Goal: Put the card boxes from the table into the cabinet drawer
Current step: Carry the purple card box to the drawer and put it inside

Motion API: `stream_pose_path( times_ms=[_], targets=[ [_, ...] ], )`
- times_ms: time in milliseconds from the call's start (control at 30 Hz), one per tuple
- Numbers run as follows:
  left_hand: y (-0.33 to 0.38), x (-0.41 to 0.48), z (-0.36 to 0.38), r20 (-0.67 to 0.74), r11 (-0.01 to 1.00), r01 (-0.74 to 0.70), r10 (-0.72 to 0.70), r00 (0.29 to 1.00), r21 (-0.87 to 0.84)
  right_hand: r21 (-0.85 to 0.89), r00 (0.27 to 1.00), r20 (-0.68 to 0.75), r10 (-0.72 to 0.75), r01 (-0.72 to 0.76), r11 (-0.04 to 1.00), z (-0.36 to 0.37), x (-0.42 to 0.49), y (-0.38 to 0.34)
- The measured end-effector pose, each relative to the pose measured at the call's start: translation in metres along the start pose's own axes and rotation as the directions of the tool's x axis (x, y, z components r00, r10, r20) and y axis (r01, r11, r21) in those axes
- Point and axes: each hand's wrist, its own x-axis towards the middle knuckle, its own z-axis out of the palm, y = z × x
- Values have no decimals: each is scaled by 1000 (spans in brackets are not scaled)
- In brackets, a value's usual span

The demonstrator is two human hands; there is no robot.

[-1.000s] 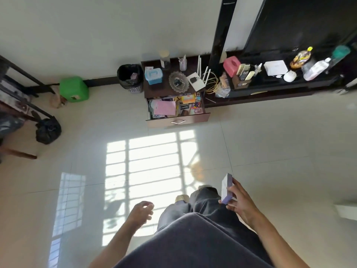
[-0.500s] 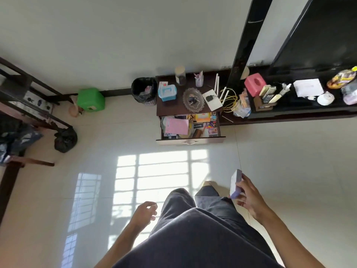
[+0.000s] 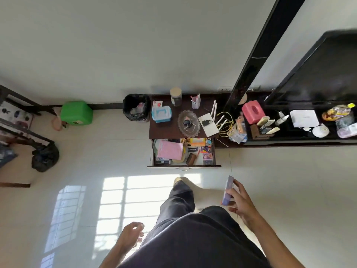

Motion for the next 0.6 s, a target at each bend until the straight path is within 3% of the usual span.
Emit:
stream_pose_path(
  times_ms=[167, 367, 600],
  targets=[
    [88, 49, -28, 39, 1000, -10, 10, 999, 1, 35, 1000, -23, 8, -8, 999, 7, 33, -44],
    [203, 80, -35, 44, 990, -131, 133, 990, -44, 17, 997, -7, 74, -74, 997, 4, 64, -81],
    [257, 91, -6, 54, 993, -113, 115, 992, -41, -23, 992, 46, 116, -115, 993, -9, 126, -108]
  ],
)
